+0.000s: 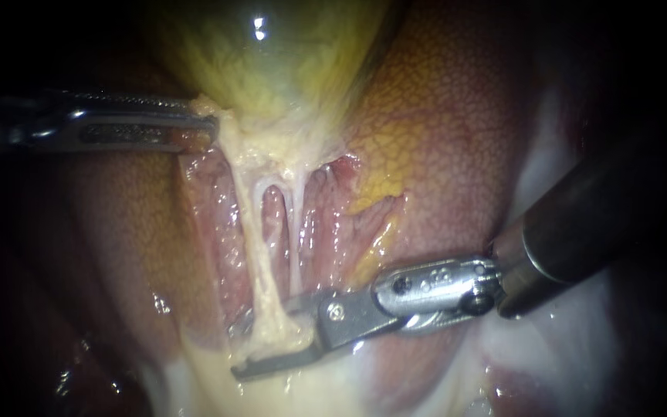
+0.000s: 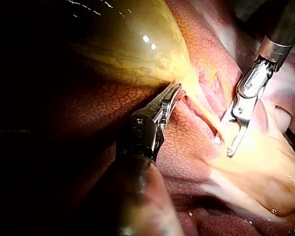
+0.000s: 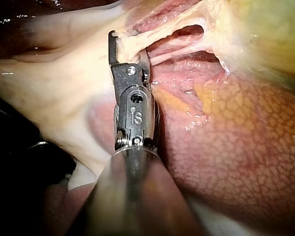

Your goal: Clipping first clip left tube

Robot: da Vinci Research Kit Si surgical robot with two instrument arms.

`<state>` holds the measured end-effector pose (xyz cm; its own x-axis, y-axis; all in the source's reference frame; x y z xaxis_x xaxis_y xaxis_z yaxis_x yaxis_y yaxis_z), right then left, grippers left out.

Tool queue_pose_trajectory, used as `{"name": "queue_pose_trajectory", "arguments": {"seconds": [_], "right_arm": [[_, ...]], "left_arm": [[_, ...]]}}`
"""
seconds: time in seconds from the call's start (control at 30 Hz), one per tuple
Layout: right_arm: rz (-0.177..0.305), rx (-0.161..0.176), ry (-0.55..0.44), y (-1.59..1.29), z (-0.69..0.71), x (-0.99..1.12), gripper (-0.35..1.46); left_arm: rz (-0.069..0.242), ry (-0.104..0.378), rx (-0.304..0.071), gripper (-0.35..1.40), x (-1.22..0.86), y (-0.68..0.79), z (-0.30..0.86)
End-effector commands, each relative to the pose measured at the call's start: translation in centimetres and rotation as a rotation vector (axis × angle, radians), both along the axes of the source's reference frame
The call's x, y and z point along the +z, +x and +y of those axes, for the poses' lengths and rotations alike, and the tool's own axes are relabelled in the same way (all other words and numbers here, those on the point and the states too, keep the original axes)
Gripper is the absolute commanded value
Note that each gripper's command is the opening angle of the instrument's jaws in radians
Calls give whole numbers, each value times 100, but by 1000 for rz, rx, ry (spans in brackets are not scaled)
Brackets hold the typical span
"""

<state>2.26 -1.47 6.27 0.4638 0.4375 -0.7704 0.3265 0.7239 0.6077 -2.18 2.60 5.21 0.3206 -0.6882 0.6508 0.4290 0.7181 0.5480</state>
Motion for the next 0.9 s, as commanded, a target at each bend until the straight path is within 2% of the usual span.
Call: {"name": "queue_pose_trajectory", "arguments": {"seconds": [0.03, 0.13, 0.23, 0.4, 0.47, 0.53, 0.73, 0.9], "right_arm": [[0, 1, 0, 0, 1, -1, 13], [4, 4, 5, -1, 4, -3, 27], [32, 23, 26, -1, 10, -9, 38], [108, 89, 132, -2, 26, -15, 43], [137, 81, 180, 0, 29, -13, 43], [164, 45, 246, 3, 32, -9, 43], [227, 42, 401, 6, 46, 1, 43], [277, 37, 498, 3, 55, -3, 41]], "left_arm": [[0, 0, 0, -35, 0, 0, 0], [0, 0, 0, -35, 0, 0, 0], [0, 0, 0, -35, -1, 0, 0], [0, 0, 0, -35, -1, 0, 0], [0, 0, 0, -35, -1, 0, 0], [0, 0, 0, -35, 0, 0, 0], [0, 0, 0, -35, 0, 0, 0], [0, 0, 0, -35, 0, 0, 0]]}}
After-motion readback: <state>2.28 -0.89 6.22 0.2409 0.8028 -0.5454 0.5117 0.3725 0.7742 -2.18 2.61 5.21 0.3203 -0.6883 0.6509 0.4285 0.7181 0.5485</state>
